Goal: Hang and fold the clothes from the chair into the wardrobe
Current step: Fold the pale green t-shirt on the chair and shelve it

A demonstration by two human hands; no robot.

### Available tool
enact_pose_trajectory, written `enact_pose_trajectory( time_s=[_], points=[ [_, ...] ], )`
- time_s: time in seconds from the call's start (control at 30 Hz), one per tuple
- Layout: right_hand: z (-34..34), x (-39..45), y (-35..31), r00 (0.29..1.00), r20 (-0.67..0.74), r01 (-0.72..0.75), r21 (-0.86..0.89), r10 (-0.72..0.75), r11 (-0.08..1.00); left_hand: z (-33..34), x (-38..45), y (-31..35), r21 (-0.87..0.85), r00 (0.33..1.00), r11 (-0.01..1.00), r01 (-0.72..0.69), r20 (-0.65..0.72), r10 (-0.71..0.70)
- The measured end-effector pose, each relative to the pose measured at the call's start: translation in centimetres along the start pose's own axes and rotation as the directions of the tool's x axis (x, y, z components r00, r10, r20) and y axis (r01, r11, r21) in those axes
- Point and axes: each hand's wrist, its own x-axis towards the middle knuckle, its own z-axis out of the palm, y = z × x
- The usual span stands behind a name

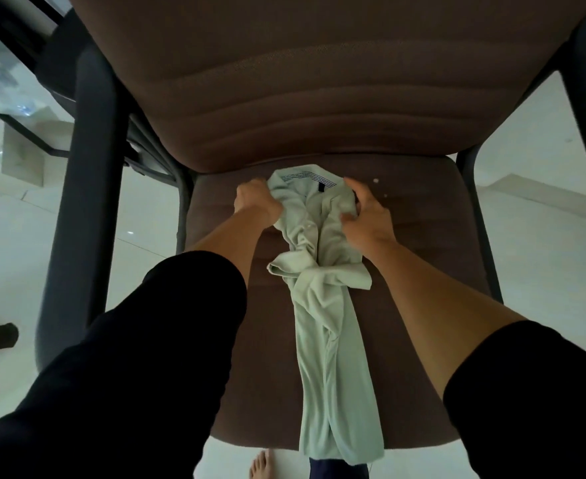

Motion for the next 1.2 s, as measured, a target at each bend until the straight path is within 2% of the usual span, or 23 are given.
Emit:
enact_pose_trajectory(
  time_s=[0.13,0.3,0.37,0.47,0.53,0.63,0.8,0.97,1.07,1.13,1.2],
  points=[
    [-1.7,-2.9,-1.6,0.995,-0.053,0.087,0.054,-0.084,0.995,-2.1,-2.8,0.3,-0.079,0.998,0.996,-0.042,0.041,0.045],
    [-4.3,-7.7,-4.3,0.972,-0.141,0.197,0.052,-0.189,0.979,-6.0,-8.4,1.3,-0.084,0.960,0.957,-0.279,0.016,0.281],
    [-5.6,-10.4,-5.5,0.954,-0.186,0.247,0.047,-0.235,0.968,-7.8,-10.8,1.1,-0.094,0.952,0.947,-0.306,-0.040,0.303],
    [-7.4,-15.9,-7.2,0.914,-0.273,0.314,0.012,-0.299,0.949,-11.0,-15.0,0.2,-0.229,0.940,0.917,-0.326,-0.184,0.288],
    [-8.5,-20.3,-8.3,0.875,-0.357,0.350,-0.001,-0.328,0.937,-13.4,-18.6,-0.7,-0.250,0.906,0.887,-0.387,-0.281,0.316],
    [-10.3,-28.2,-10.1,0.800,-0.470,0.406,-0.037,-0.374,0.913,-17.3,-25.5,-2.3,-0.239,0.818,0.809,-0.537,-0.381,0.430],
    [-13.8,-41.8,-13.5,0.692,-0.624,0.395,-0.093,-0.363,0.914,-24.5,-36.6,-4.8,-0.116,0.687,0.717,-0.687,-0.425,0.589],
    [-18.7,-51.8,-17.1,0.595,-0.731,0.389,-0.101,-0.333,0.916,-32.3,-45.3,-5.1,-0.043,0.585,0.658,-0.752,-0.502,0.637],
    [-20.8,-55.7,-19.3,0.537,-0.766,0.430,-0.110,-0.352,0.896,-36.0,-49.4,-4.7,0.009,0.497,0.603,-0.798,-0.556,0.666],
    [-21.7,-57.4,-20.5,0.506,-0.783,0.457,-0.114,-0.363,0.882,-37.5,-51.6,-4.6,-0.019,0.438,0.537,-0.843,-0.604,0.666],
    [-22.2,-58.7,-21.5,0.492,-0.789,0.489,-0.099,-0.368,0.867,-38.3,-53.2,-4.6,-0.114,0.428,0.466,-0.877,-0.623,0.655]
  ],
)
